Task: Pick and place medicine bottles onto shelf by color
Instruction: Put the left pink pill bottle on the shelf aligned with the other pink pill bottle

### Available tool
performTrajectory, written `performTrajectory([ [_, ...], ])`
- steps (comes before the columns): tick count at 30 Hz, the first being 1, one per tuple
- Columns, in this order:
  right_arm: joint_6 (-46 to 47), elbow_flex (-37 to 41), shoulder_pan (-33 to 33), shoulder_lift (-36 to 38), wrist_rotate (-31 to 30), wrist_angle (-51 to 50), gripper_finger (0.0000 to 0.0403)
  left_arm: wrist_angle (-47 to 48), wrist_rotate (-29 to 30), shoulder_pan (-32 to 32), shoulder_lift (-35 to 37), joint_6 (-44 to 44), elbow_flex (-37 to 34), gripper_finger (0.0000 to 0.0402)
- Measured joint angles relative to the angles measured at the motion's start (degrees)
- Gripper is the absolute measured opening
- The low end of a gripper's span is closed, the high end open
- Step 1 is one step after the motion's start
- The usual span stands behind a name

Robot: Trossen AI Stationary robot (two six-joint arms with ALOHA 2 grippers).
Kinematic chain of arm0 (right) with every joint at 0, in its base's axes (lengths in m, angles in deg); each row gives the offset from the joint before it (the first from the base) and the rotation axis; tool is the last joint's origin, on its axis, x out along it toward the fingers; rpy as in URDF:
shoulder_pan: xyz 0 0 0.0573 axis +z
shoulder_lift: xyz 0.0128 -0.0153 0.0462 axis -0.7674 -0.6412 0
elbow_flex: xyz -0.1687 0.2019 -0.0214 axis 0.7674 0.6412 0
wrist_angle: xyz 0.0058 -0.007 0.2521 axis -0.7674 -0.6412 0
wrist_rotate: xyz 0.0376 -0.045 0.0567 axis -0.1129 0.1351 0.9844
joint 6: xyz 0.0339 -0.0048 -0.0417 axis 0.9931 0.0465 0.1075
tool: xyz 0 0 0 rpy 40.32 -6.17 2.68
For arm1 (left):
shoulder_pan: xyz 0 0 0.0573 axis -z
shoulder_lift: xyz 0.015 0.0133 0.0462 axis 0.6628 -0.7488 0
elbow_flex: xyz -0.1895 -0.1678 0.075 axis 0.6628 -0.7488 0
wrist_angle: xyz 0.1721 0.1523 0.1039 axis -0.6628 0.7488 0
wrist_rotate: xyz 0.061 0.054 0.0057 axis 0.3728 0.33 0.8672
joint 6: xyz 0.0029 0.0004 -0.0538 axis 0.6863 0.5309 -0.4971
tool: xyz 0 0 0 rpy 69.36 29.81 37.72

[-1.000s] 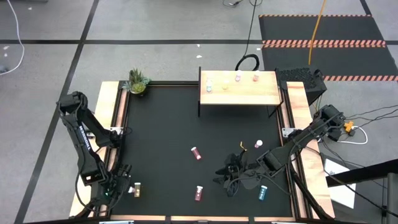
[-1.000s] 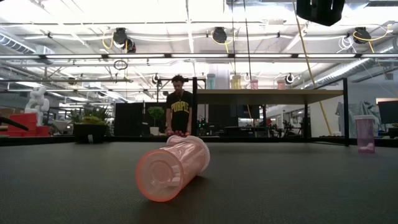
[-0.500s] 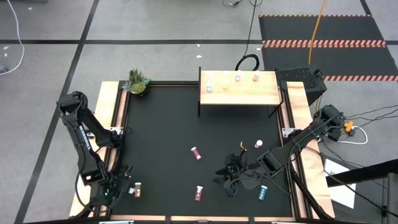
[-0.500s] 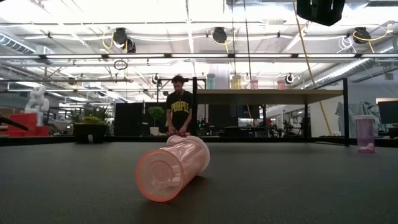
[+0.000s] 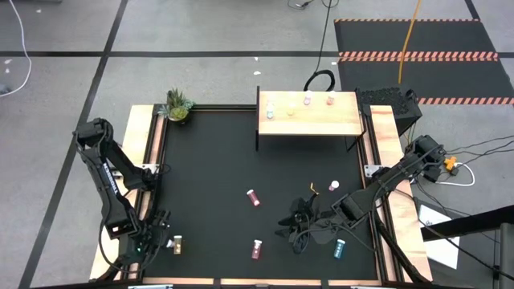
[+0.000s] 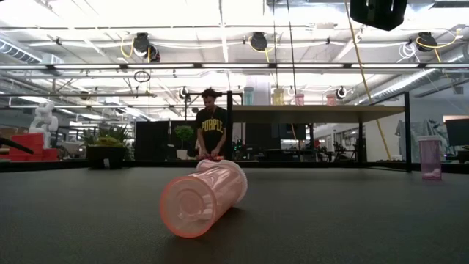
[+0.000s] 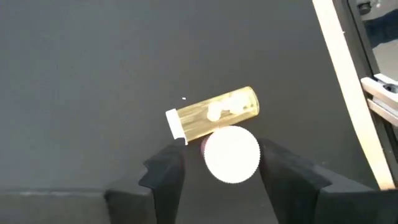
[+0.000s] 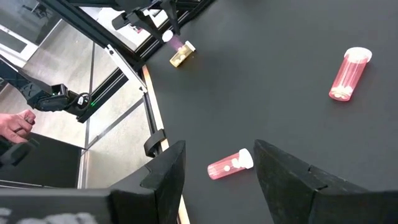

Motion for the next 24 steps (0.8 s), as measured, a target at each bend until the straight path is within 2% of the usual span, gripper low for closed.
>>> performTrajectory([
  [4,0.0,0.0,0.0,0.0,0.0,0.0,0.0183,0.0,0.0,0.0,0.0,0.0,0.0,0.0182],
  [12,0.0,0.0,0.0,0.0,-0.1,0.0,0.0183,0.1,0.1,-0.2,0.0,-0.6,0.0,0.0109],
  [15,0.0,0.0,-0.3,0.0,-0.1,0.0,0.0183,0.0,0.0,-1.8,0.1,-2.3,0.0,0.0108],
  [18,-0.4,0.0,-0.6,0.3,-0.1,0.0,0.0183,0.2,0.0,-4.5,0.6,-2.4,0.3,0.0127],
  [21,-0.6,0.0,-0.8,1.2,-0.3,-0.5,0.0183,1.2,-0.8,-8.7,1.2,1.5,2.2,0.0137],
  [24,-0.8,0.0,-0.8,3.1,-1.1,-3.2,0.0183,3.7,-1.9,-14.0,1.9,7.1,4.6,0.0131],
])
